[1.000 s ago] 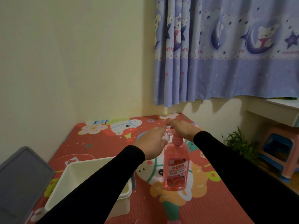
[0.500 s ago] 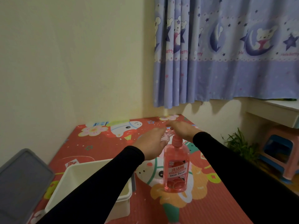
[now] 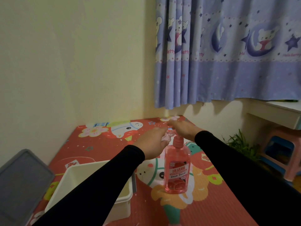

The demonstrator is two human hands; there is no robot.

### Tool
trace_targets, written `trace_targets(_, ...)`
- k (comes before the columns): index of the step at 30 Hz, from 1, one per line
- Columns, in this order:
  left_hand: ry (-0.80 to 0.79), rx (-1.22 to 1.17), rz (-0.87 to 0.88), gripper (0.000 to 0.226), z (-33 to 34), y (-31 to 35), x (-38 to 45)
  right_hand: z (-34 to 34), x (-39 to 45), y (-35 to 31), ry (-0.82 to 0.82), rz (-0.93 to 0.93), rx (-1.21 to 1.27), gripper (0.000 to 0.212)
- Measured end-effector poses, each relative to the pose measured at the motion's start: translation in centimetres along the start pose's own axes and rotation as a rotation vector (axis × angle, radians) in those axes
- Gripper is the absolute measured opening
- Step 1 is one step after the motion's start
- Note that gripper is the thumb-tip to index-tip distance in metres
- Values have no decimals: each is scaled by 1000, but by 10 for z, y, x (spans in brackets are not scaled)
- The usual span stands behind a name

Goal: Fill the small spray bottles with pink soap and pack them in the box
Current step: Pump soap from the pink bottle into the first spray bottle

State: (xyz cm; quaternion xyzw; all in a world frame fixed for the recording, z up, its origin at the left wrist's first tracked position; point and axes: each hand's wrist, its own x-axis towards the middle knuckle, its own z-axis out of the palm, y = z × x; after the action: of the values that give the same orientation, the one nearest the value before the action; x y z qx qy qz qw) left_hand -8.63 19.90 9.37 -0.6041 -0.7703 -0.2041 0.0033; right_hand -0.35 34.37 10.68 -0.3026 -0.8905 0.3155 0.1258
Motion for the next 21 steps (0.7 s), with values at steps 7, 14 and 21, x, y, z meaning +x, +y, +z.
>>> trace_targets(7,-43,11,-23,50,5,-1,-5,5,-7,-2,-36,49,-65,41)
trace_targets(14,2,7,11,42,-6,1,-2,-7,-3,-5,8,22,91,43)
trace_targets(21,-42,4,-13,49,9,-6,-5,6,-6,0,-46,8,-201,41)
